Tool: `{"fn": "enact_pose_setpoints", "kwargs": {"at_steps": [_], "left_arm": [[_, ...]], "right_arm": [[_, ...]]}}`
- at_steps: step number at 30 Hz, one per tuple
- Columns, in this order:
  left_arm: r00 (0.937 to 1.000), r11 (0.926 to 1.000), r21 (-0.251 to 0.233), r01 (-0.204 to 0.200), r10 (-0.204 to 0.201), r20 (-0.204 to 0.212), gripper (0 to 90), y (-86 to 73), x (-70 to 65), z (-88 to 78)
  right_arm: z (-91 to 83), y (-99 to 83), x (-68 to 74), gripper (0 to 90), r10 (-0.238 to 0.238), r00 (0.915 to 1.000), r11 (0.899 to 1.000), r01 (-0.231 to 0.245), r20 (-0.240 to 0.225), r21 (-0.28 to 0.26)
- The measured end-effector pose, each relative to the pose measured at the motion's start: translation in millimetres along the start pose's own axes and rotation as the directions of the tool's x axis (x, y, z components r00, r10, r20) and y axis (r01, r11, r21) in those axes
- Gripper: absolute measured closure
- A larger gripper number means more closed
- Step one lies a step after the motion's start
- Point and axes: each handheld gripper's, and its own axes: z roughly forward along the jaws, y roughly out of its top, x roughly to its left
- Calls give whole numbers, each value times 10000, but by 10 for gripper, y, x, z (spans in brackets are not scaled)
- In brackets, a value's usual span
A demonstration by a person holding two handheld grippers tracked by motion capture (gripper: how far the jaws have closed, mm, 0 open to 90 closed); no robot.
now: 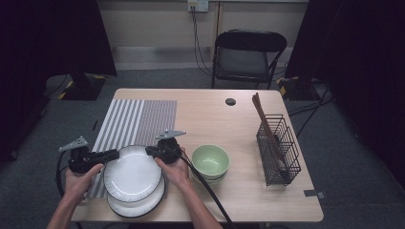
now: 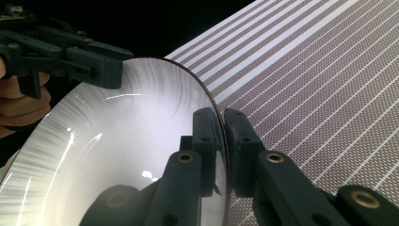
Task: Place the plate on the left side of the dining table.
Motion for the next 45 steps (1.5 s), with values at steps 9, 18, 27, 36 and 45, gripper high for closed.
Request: {"fn": "enact_pose_setpoints", "kwargs": {"at_steps": [9, 18, 27, 36, 45], "left_arm": [[9998, 9998, -80, 156, -155, 144, 815, -128, -4, -19], [9999, 10000, -37, -82, 82, -86, 847, -2, 18, 8], [10000, 9998, -210, -48, 48, 0, 850, 111, 109, 59], [9999, 9996, -289, 71, -74, -81, 853, 86, 125, 49], [10000, 9995, -297, 72, -73, -63, 845, 86, 107, 31]], "right_arm": [[-6, -18, 5, 843, 11, 10000, 10000, -12, -25, -35], [-16, -6, 6, 849, 8, 10000, 9997, -6, 82, -225], [1, 65, -42, 854, 173, 9995, 9991, -163, 263, -386], [-1, -57, -30, 777, 157, 9998, 9999, -157, 125, -30], [-40, -89, -37, 827, 271, 9996, 9991, -268, 65, -326]]}}
